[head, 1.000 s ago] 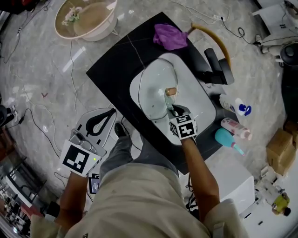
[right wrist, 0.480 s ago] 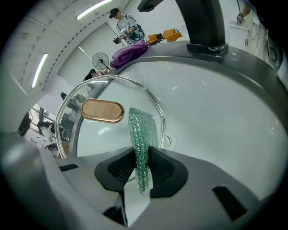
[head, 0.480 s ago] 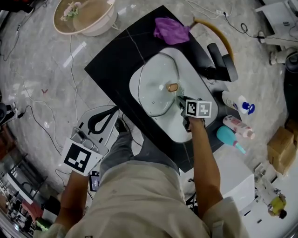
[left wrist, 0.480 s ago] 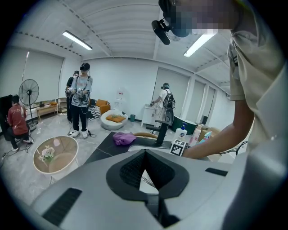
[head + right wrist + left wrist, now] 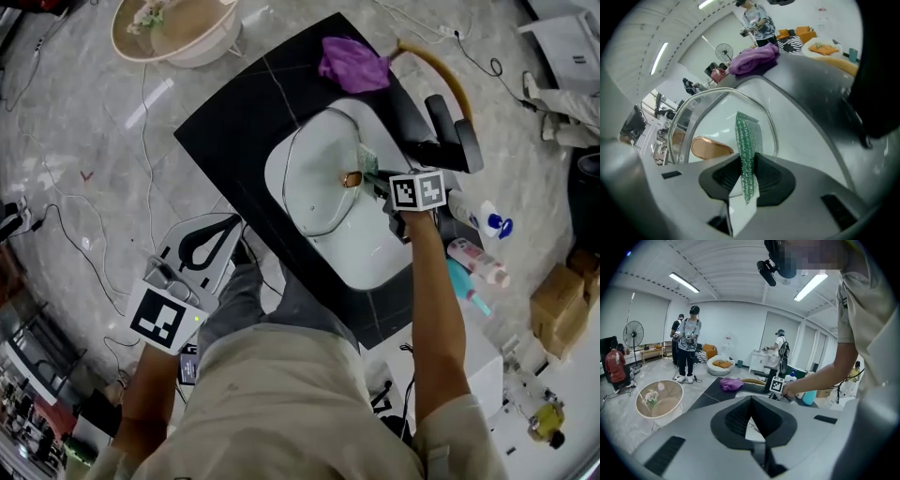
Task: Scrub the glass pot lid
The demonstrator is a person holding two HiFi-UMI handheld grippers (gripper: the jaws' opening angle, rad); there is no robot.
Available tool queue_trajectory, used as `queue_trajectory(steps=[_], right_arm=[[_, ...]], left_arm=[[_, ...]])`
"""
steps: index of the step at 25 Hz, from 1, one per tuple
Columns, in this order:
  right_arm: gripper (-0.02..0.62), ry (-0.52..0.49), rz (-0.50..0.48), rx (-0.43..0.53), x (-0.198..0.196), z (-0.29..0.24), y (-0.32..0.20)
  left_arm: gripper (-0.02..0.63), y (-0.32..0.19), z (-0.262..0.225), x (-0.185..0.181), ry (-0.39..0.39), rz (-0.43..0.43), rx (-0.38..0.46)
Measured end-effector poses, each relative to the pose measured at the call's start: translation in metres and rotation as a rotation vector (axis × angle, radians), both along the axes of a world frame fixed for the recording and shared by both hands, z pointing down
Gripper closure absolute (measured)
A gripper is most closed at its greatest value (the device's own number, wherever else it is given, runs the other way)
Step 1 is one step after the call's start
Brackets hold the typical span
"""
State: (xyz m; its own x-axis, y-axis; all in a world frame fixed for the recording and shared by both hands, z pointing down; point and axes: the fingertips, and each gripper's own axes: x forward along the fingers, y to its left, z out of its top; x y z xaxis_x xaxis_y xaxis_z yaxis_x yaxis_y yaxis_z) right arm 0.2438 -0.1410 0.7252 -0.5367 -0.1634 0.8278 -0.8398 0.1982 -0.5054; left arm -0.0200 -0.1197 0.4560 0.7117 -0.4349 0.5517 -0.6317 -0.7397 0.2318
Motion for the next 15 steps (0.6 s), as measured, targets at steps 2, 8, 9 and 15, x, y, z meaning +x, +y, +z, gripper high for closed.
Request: queue_trajectory(steps=[2, 8, 9, 15], right_arm=[[0.508, 0.048, -0.064, 0.026, -0.003, -0.003, -0.013], [0.508, 0.160, -0.247, 0.145, -0.029, -0.028, -0.050], [0.508, 0.177, -0.280, 0.171, -0.037, -0.035, -0.055], [0.507, 0.197, -0.445, 0.302, -0.092, -0.087, -0.065]], left_arm=[[0.592, -0.001, 0.001, -0.005, 0.003, -0.015, -0.003], [0.592, -0.001, 0.004, -0.021, 0.009, -0.051, -0.011], [0.592, -0.001, 0.005, -0.023, 0.011, -0.056, -0.012], [0.592, -0.006, 0.003, -0.026, 0.021, -0.062, -0.008]])
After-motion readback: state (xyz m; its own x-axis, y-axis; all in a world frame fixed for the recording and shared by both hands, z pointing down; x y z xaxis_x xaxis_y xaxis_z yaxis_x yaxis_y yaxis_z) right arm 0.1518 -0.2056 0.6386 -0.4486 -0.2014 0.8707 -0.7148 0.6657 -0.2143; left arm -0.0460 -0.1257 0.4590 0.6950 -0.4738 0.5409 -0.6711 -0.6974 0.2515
